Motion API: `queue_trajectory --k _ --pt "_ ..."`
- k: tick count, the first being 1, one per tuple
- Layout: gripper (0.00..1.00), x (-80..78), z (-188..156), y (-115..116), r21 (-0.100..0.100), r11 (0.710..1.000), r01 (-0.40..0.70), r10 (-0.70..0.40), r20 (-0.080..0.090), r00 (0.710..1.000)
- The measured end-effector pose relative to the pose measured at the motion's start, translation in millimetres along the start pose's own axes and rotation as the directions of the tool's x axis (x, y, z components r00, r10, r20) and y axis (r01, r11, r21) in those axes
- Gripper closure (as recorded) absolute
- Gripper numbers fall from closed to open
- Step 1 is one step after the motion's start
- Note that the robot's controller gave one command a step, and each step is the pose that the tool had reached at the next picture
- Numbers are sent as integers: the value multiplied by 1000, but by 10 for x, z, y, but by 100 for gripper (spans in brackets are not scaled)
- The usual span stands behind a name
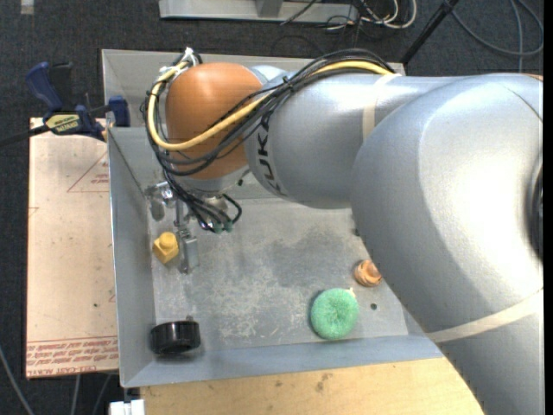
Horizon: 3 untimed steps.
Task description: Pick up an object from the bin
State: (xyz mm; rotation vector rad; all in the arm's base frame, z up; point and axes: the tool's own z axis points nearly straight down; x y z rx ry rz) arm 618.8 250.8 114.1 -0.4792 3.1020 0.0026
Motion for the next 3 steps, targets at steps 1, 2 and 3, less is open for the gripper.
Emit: queue_trajectory --k 1,2,3 --pt "0 90 12 -61 0 997 80 -80 0 997" --pt "0 126 119 -68 0 997 -72 72 -1 997" --pt "0 145 216 -11 0 969 248 -248 -1 969"
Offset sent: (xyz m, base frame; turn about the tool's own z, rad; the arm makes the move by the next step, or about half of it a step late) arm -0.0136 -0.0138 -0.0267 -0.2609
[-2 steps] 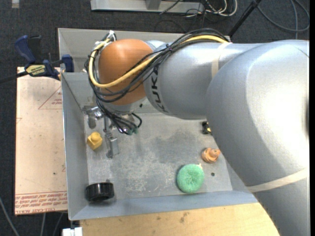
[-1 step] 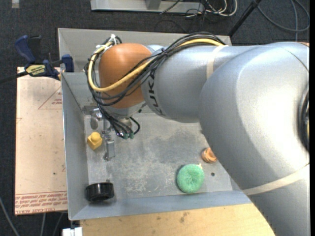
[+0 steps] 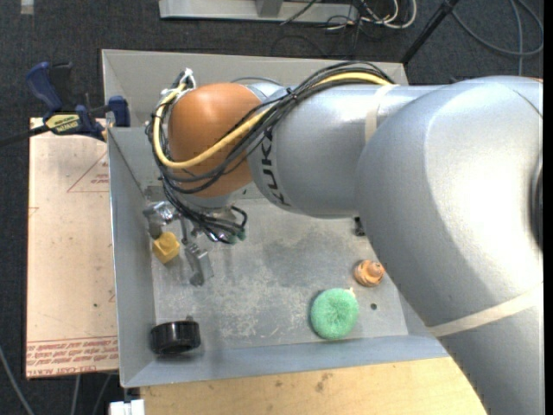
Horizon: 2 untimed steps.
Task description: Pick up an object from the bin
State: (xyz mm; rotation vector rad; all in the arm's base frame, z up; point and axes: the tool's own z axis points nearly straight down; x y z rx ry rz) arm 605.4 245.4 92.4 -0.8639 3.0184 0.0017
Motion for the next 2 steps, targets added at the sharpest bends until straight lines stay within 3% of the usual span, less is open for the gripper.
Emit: queue_trajectory --k 1,2 --pt "0 -63 79 -15 0 994 111 -111 3 994" --pt "0 -103 38 -60 -1 979 -202 202 1 979"
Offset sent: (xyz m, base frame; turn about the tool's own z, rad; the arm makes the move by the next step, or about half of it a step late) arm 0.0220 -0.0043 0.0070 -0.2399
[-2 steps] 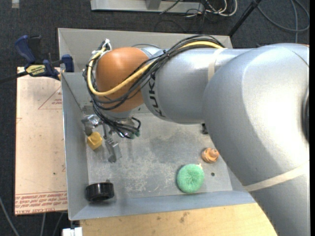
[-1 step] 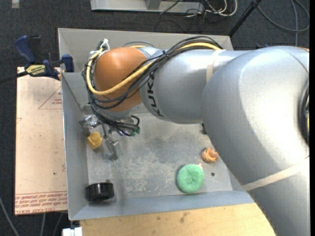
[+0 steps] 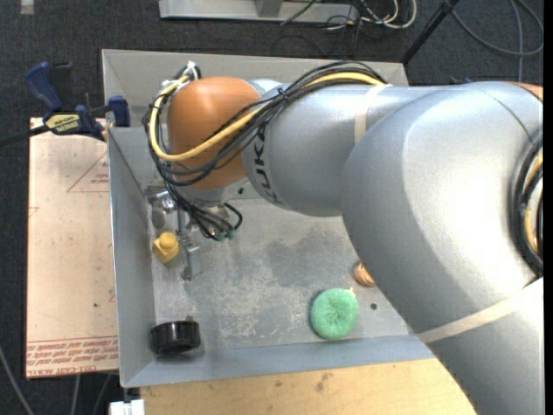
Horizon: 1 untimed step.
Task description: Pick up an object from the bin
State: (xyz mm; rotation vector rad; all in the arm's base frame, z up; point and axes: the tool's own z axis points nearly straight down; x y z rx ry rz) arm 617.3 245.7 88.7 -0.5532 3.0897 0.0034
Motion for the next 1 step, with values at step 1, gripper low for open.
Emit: queue_trajectory --k 1 --pt "0 -13 19 23 1 987 162 -162 1 987"
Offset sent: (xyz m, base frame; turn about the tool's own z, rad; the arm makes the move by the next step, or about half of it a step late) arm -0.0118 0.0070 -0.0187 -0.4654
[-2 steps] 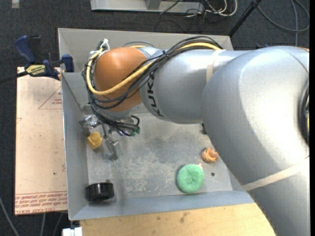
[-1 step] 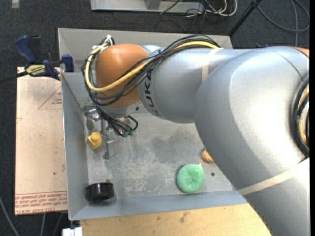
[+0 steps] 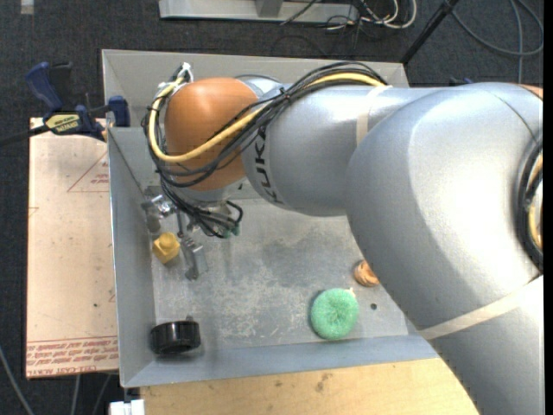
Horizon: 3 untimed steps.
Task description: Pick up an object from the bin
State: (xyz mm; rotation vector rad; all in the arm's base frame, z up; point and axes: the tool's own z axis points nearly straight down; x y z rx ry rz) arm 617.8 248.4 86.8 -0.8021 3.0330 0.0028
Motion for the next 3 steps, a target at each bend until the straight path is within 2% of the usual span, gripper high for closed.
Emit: queue_trajectory --k 1,2,3 --pt "0 51 105 41 5 964 265 -265 -3 964" --pt "0 42 143 35 2 989 146 -146 -4 989" --pt "0 1 107 51 0 999 -51 51 -1 999"
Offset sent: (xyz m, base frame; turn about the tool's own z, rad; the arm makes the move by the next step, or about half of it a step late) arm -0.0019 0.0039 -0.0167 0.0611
